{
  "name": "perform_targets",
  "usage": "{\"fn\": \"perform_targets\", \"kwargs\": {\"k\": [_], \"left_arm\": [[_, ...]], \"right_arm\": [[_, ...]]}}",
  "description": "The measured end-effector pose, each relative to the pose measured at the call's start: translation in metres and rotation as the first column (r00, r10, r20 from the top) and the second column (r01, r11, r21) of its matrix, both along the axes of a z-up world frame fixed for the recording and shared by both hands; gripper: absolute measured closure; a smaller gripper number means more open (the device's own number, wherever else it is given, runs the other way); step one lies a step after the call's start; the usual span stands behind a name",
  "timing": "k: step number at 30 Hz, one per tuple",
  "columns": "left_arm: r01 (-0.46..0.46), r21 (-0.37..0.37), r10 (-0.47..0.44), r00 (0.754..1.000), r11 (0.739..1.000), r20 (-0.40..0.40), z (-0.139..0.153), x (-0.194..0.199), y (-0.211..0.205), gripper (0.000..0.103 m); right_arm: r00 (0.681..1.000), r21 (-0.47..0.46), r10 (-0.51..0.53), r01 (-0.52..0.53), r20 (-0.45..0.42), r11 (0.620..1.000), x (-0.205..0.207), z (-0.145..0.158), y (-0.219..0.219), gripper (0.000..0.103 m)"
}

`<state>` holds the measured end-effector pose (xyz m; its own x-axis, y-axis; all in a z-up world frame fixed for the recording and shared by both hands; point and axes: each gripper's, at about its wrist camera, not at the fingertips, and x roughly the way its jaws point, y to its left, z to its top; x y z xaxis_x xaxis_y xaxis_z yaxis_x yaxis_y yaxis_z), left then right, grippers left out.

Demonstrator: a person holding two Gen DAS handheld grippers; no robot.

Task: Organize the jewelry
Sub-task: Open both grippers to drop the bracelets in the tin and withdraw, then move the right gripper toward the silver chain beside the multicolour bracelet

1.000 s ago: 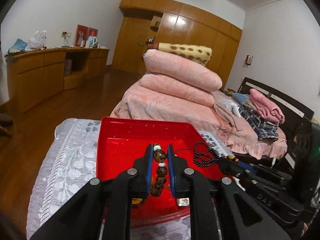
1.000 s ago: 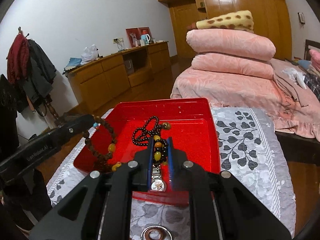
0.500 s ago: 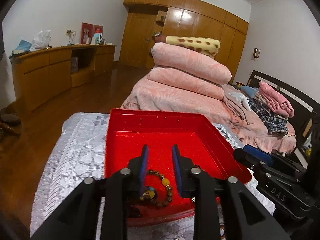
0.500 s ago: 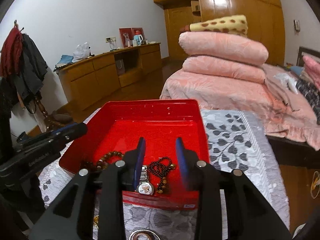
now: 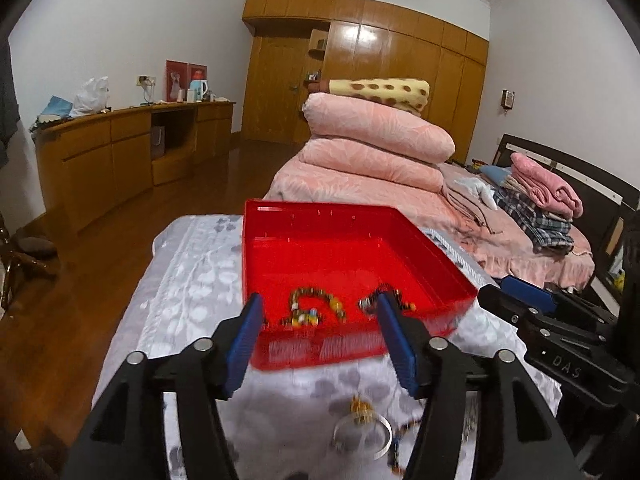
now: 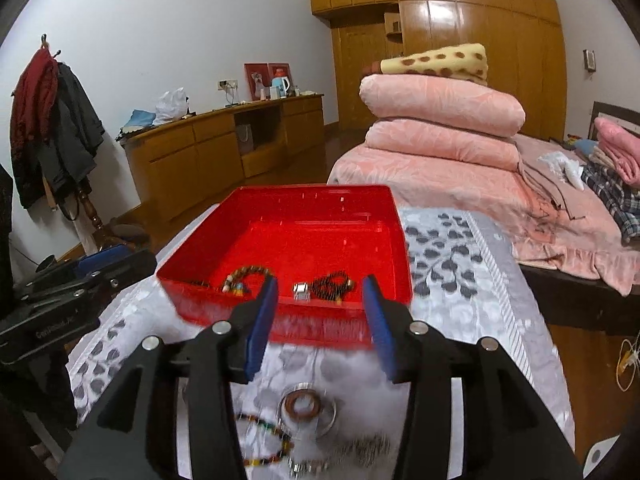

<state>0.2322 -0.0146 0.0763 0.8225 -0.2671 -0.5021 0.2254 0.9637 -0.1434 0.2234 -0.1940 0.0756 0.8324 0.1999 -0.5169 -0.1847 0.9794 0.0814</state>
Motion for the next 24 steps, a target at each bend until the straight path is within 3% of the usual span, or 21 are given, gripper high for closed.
{"fn": "perform_targets", "kwargs": {"k": [5, 12, 24], "left_arm": [[0.005, 0.025, -0.004, 0.999, 1.000, -0.037, -0.011, -0.017, 0.004, 0.030], [0.006, 0.060, 0.001, 0.994, 0.998, -0.113, -0.040, -0.042, 0.011, 0.026], [0.035, 0.105, -0.015, 0.983, 0.994, -0.181, -0.073, -0.076, 0.014, 0.026]], "right_arm": [[0.999, 0.018, 0.006, -0.005, -0.043, 1.000, -0.020, -0.011, -0.002, 0.045], [0.992, 0.006, -0.003, 0.004, -0.127, 1.000, -0.045, -0.037, -0.003, 0.017], [0.979, -0.012, 0.023, -0.026, -0.204, 1.000, -0.070, -0.066, 0.006, 0.016]]}}
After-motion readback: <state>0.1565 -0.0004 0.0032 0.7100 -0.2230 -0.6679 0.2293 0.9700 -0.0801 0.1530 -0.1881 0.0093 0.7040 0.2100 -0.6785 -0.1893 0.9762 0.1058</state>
